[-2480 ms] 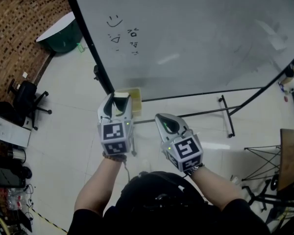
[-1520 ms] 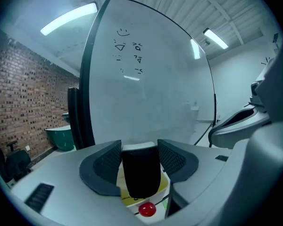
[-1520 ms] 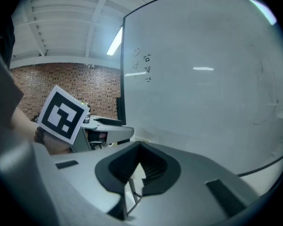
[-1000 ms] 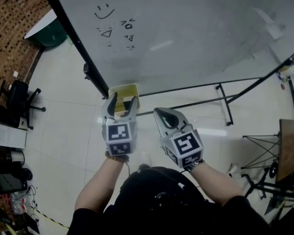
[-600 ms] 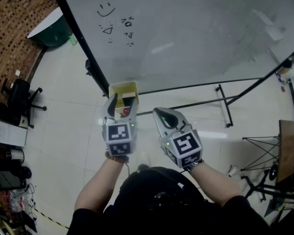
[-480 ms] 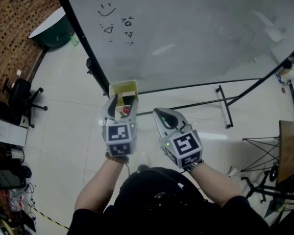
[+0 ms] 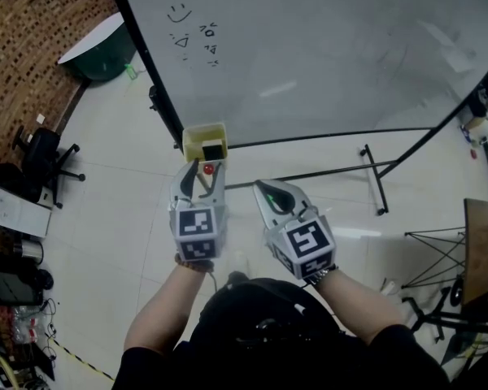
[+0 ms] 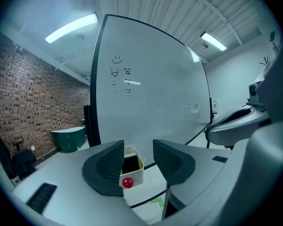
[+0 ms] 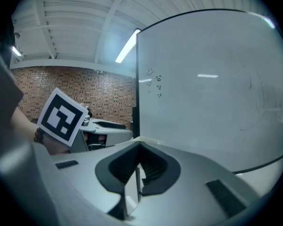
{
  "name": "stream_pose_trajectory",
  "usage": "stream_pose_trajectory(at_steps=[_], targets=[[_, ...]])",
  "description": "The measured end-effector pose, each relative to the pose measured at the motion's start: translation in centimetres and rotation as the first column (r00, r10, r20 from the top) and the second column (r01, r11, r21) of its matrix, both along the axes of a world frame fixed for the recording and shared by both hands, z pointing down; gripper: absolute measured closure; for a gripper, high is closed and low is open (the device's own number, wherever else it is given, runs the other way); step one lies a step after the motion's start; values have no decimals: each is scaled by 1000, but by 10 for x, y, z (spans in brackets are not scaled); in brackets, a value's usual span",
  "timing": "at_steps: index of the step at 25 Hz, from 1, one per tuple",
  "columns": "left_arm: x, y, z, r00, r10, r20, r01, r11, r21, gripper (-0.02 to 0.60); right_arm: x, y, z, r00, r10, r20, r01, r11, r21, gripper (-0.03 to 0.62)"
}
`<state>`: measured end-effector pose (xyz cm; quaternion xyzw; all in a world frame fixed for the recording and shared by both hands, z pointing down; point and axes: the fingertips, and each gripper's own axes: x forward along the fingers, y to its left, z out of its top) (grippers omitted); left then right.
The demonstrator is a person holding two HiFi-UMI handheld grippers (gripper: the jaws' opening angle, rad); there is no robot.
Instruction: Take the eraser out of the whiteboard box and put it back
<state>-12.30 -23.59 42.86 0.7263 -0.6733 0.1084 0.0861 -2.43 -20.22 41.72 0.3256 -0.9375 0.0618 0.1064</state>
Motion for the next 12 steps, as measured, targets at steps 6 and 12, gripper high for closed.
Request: stream_pose_trajectory(at_steps=[6, 12], targets=[[8, 31, -8, 1000, -18, 20, 17, 1000, 16, 440, 10, 28, -7, 1000, -19, 5, 19, 1000, 14, 569], [21, 60, -17, 999, -27, 19, 27, 999, 29, 488, 21, 55, -15, 999, -39, 4, 39, 999, 36, 570]])
